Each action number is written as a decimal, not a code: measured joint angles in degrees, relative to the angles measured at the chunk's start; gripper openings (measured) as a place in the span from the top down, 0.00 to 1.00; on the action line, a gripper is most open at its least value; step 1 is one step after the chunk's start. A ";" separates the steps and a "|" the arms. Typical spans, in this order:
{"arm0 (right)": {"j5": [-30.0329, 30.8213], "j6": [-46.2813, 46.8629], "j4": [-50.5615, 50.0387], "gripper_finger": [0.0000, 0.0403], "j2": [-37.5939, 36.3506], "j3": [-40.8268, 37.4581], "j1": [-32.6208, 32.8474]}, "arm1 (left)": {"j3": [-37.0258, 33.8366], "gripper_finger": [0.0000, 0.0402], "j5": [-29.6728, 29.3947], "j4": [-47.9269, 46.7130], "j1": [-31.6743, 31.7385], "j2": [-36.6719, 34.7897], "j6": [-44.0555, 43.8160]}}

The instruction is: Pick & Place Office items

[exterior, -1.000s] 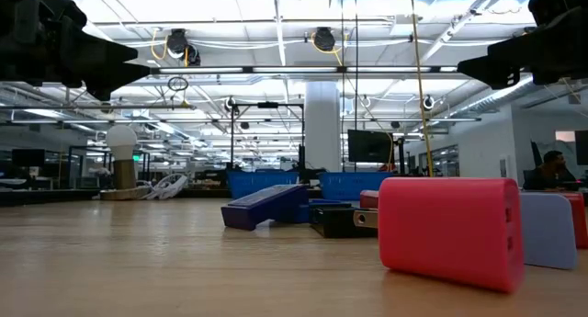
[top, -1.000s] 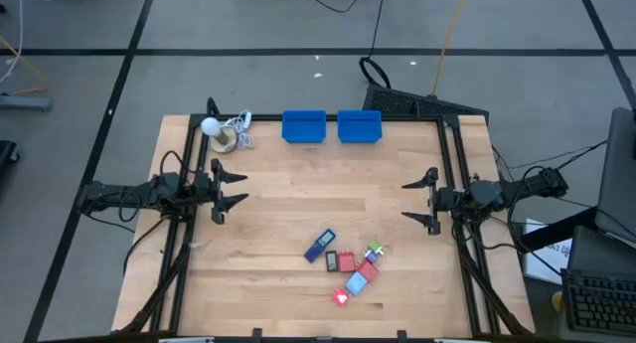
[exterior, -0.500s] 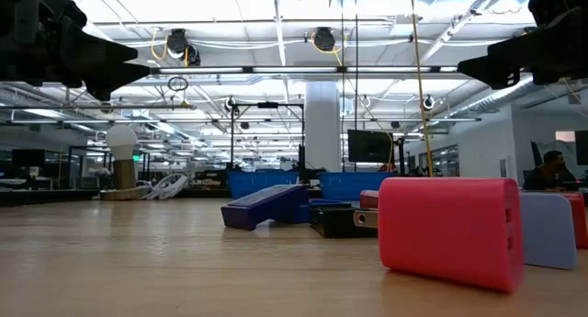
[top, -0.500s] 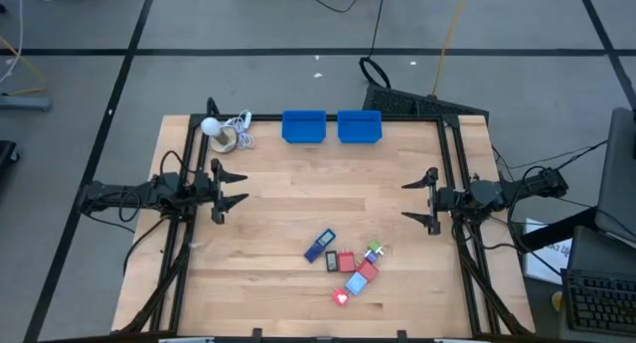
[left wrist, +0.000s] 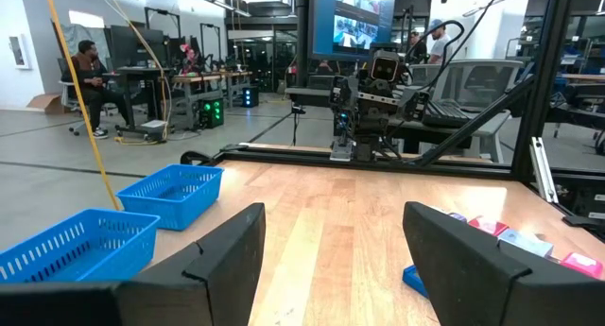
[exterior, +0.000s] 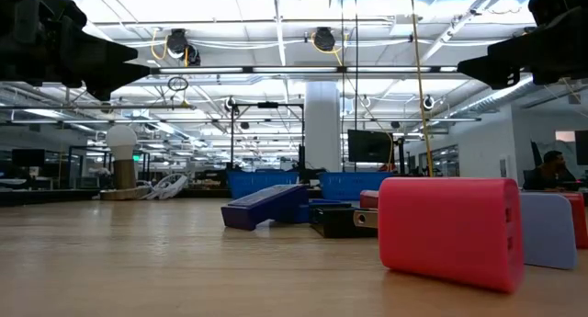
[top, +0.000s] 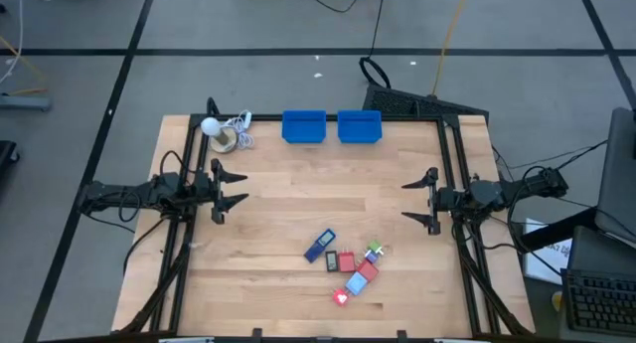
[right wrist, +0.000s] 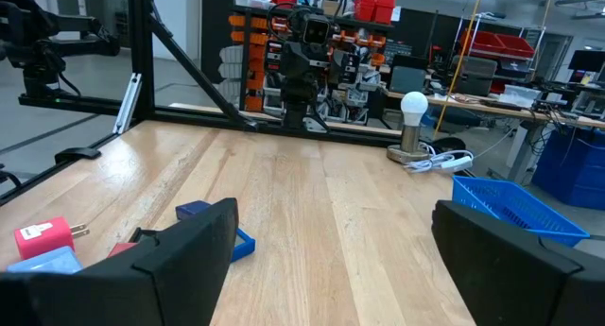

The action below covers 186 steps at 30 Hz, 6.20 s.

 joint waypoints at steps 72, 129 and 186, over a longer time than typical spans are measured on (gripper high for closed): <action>10.59 58.55 40.03 0.15 40.31 -6.14 2.24 | 0.00 0.36 -0.04 0.01 0.00 0.01 0.12; 4.49 56.99 -26.09 0.18 89.59 41.77 14.53 | 0.00 0.36 -0.07 0.00 0.00 0.00 0.14; -1.86 39.79 -14.82 0.51 89.43 35.74 11.35 | 0.00 0.36 -0.07 0.01 0.00 0.01 0.10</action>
